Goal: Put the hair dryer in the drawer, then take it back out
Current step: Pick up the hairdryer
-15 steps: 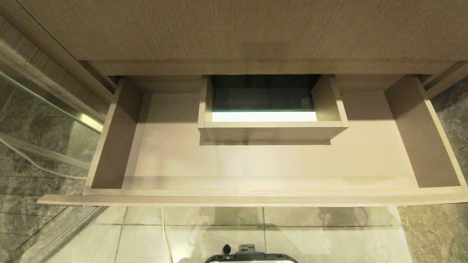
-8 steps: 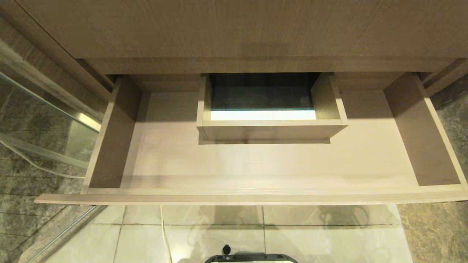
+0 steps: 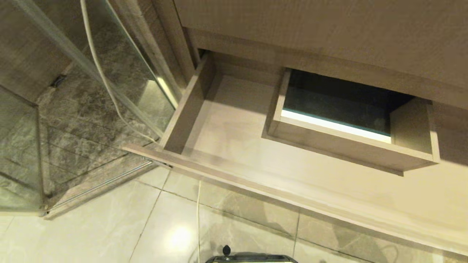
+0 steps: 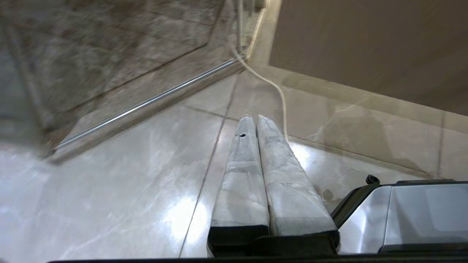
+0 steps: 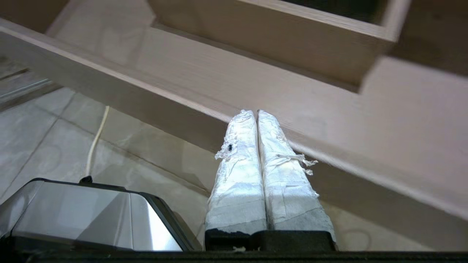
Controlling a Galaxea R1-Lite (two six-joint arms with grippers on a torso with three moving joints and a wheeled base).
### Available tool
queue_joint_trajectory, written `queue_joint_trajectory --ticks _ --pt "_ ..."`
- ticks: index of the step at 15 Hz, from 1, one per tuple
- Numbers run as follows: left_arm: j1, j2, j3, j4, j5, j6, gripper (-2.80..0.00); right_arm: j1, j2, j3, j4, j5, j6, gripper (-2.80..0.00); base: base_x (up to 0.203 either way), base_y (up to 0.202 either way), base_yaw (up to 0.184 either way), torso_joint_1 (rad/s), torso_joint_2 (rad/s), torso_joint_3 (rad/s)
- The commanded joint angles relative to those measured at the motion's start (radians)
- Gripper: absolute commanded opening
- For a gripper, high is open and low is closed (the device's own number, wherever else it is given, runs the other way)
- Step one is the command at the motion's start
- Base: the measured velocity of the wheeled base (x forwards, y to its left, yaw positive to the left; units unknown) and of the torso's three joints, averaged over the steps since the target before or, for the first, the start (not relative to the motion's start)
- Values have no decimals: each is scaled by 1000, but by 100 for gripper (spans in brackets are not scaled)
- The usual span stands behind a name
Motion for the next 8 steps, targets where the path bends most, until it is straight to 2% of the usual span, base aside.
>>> queue_joint_trajectory --ticks 1,8 --pt "0 0 2 0 0 0 -280 1 -38 40 -2 0 1 -280 3 -7 85 -9 -1 -1" --pt "0 0 2 0 0 0 -280 1 -38 40 -2 0 1 -280 0 0 0 0 0 0"
